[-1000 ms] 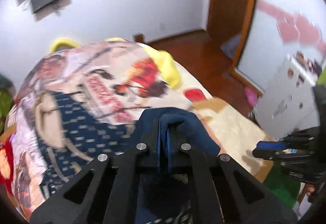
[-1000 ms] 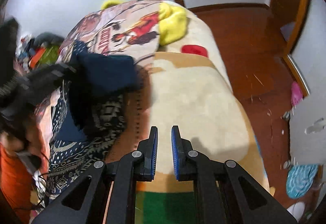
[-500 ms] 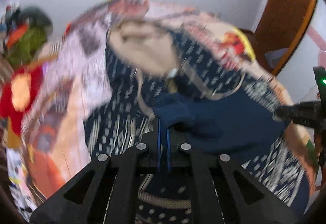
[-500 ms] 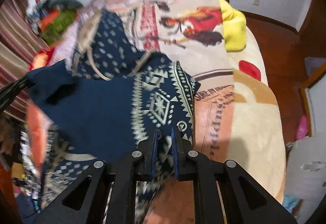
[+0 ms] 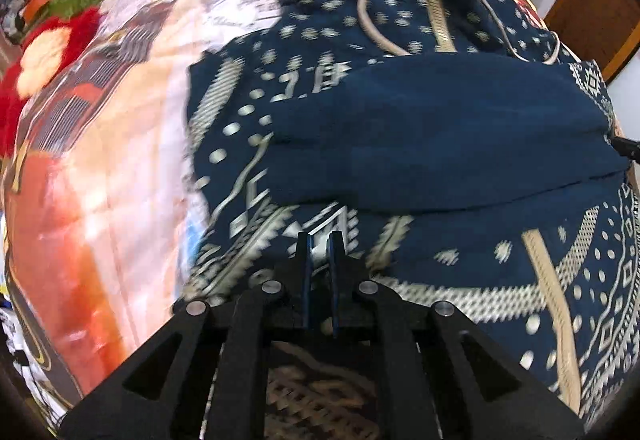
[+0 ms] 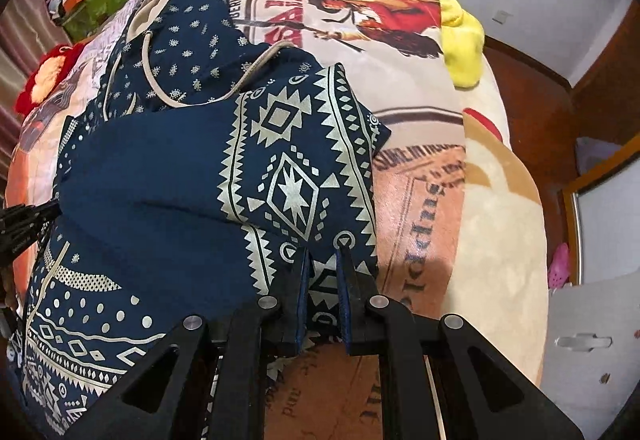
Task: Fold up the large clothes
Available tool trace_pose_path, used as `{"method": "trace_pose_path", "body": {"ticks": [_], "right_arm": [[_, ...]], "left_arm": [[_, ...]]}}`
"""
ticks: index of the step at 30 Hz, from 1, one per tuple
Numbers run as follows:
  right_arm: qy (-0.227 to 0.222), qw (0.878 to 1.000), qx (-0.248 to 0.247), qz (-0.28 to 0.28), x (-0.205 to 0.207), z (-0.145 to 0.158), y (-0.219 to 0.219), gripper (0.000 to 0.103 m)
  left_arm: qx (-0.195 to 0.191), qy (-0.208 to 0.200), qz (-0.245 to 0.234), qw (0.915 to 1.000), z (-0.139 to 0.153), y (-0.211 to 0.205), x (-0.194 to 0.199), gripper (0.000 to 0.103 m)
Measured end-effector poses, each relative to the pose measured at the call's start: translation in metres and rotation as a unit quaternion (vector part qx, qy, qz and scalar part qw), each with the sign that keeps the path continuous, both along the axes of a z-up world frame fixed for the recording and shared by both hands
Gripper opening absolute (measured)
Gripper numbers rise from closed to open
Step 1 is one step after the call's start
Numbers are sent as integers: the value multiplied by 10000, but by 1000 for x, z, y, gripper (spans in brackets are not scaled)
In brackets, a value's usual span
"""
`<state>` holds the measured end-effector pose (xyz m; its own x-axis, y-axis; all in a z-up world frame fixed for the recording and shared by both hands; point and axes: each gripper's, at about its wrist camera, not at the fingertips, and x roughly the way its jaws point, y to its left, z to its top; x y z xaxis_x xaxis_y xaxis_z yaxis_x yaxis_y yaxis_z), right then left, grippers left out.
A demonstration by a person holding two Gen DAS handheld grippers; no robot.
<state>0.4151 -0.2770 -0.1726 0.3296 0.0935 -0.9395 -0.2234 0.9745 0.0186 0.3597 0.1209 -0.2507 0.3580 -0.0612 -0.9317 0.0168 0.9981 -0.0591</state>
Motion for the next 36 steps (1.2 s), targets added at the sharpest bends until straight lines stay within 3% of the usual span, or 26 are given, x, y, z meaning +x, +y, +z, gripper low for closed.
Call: {"method": "trace_pose_path", "body": {"ticks": [6,8,11,13,17,21,23,27,31,36], "right_arm": [[-166,9999,7,8,-8,-1,-3,9],[-183,9998,18,-50,-9,0,-6,10],[-167,9997,113,-149,-11,0,-11,10],[-121,9994,201,-238,-12,0,-15,10],[-74,9987,336,-370,-13,-1,-20,10],[-74,9986,354,-382,-13,-1,-21,10],[-76,9986,353,-383,-13,-1,-21,10],[-50,9989,278,-377,-16,1,-20,10],[35,9991,142,-398,-19,8,-20,10],[-114,9967,657,-470,-12,35,-20,10]], "left_arm": [[-538,-130,367,9978,23,44,-15,11],[-831,-154,564,9948,28,53,-12,23],[-1470,-121,846,9854,25,58,0,39],[-1927,34,1001,9761,14,54,14,41],[-2317,464,1181,9645,-16,39,44,41],[-2118,276,1274,9686,-21,26,59,38],[-1762,138,1153,9775,-16,15,68,25],[-995,-463,861,9902,14,-5,65,20],[-733,-1101,844,9876,53,-1,49,19],[-472,-1262,925,9866,66,23,32,19]]}}
